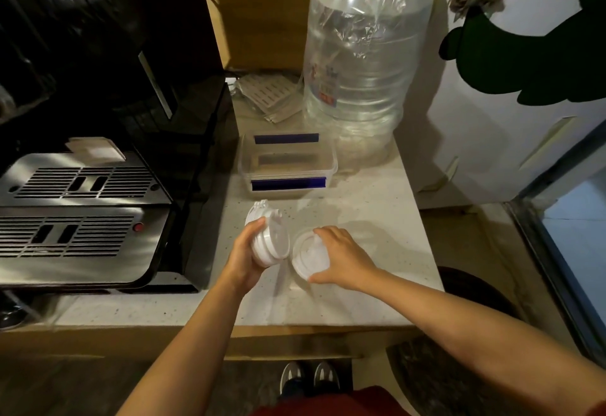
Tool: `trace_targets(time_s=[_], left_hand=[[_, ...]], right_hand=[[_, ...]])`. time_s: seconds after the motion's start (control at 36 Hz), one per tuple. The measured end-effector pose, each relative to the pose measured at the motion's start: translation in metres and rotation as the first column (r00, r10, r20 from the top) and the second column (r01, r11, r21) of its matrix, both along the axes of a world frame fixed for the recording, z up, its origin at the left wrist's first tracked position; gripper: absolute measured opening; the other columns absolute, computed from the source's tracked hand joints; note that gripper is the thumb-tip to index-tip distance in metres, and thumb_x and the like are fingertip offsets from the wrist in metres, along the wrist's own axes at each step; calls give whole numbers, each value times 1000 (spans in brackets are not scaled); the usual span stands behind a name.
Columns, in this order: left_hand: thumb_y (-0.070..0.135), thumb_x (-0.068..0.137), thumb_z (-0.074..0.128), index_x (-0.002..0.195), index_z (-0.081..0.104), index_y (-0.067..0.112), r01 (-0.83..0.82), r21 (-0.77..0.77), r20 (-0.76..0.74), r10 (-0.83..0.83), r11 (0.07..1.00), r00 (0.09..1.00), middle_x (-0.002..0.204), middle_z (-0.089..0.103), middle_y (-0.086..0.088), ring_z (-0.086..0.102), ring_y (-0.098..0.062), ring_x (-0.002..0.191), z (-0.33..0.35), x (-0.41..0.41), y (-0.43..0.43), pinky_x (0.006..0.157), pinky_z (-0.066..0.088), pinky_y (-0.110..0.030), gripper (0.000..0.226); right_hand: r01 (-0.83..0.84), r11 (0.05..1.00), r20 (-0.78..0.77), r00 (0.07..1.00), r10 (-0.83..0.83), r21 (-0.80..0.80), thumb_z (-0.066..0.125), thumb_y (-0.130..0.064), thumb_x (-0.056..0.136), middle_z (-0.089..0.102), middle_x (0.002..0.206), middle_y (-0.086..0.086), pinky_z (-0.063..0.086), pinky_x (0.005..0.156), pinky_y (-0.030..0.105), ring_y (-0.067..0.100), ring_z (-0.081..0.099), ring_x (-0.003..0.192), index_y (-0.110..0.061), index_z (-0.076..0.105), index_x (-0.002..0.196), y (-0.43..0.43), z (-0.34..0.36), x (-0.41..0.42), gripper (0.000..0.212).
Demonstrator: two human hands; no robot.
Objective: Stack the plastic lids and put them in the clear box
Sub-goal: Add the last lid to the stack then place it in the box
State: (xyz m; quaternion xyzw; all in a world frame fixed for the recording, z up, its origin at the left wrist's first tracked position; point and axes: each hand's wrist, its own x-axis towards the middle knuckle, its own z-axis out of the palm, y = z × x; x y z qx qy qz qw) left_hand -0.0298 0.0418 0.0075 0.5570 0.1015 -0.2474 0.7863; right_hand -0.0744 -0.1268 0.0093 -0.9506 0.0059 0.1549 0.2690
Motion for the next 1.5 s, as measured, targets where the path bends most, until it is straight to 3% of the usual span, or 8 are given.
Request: trace_targets(time_s=[0.14,0.61,0.72,0.83,0.92,1.11,1.28,1.5], left_hand=[[31,90,41,93,52,28,-49,-126,-28,46,991,999,90,56,-7,56,-23,83,23,11,-10,79,46,-45,12],[49,70,48,97,67,23,222,-271,185,-175,937,967,88,72,-3,67,-19,80,82,55,-49,71,50,-37,42],[54,67,49,102,64,22,218,-276,156,-180,936,971,93,70,-5,63,-24,88,91,62,-58,73,50,-41,50],[55,68,45,95,64,23,221,-300,159,-180,928,971,83,73,-3,61,-23,86,101,66,-61,74,48,-43,46],[57,63,48,103,61,21,238,-305,153,-200,922,968,93,71,-7,61,-27,91,107,70,-64,83,46,-49,56],[52,32,85,110,60,15,290,-381,195,-231,878,953,96,69,-9,66,-22,86,108,88,-70,68,57,-34,90],[43,26,87,97,63,15,320,-423,214,-250,848,944,79,73,-7,69,-19,71,110,96,-72,60,57,-31,80],[40,33,85,94,68,17,380,-418,270,-287,825,919,82,72,-5,67,-17,75,111,108,-71,63,56,-29,67]], right_hand=[[42,991,78,996,-52,128,78,-30,67,32,144,2,36,101,33,20,30,131,-18,27,137,-14,24,10,87],[-138,934,395,919,-4,330,84,-19,61,35,125,-12,38,98,25,7,38,117,-24,33,131,-38,111,49,87],[-175,922,428,904,12,345,84,-17,61,34,124,-17,34,97,12,1,36,117,-33,29,125,-38,120,60,86],[-183,923,433,901,20,339,84,-18,62,34,128,-14,33,101,19,3,35,120,-36,28,125,-41,127,69,86],[-192,932,437,898,41,307,84,-19,62,33,128,-15,31,98,11,1,33,120,-37,26,125,-45,131,76,87],[-213,937,437,897,75,277,84,-19,61,32,130,-15,33,106,26,5,34,123,-31,29,132,-51,137,91,90],[-220,924,453,890,59,312,84,-20,56,31,124,-30,35,110,33,5,36,124,-40,28,124,-52,137,102,90],[-231,922,459,886,67,311,84,-14,60,32,132,-15,33,110,30,6,34,127,-38,27,125,-51,137,113,90]])
